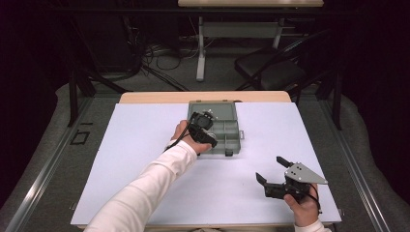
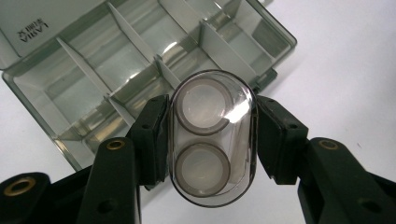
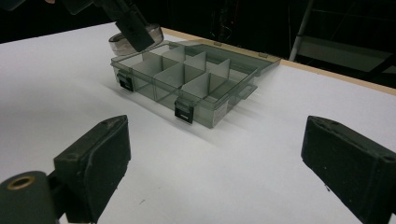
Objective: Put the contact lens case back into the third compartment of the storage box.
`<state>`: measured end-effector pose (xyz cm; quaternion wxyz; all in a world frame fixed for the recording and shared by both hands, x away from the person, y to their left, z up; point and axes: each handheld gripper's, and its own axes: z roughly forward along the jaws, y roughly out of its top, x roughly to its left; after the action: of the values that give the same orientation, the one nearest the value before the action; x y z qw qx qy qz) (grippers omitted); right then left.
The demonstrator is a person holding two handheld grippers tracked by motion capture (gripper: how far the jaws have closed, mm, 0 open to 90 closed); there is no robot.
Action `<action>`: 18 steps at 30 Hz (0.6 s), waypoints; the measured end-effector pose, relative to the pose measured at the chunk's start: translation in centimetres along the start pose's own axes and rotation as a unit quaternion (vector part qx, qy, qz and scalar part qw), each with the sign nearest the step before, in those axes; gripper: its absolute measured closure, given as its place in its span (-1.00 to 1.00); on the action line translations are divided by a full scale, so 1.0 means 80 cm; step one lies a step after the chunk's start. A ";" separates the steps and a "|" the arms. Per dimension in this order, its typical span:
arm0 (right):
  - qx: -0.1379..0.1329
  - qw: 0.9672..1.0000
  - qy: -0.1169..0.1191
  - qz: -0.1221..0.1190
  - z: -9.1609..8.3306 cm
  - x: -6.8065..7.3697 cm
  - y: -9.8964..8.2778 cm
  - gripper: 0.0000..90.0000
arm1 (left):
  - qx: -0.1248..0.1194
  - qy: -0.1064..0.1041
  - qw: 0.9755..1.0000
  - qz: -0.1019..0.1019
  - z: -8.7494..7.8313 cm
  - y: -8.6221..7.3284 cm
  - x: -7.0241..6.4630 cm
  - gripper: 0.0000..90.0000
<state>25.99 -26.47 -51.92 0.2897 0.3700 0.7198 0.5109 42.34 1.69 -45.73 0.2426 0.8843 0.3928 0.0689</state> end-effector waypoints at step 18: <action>0.000 1.000 0.002 -0.002 0.001 0.001 0.000 -0.83 | -0.025 0.009 0.999 -0.022 0.010 0.024 0.017 0.09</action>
<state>26.02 -26.39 -51.97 0.2889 0.3675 0.7212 0.5113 44.77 1.26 -45.58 0.2627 0.8684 0.4127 0.0817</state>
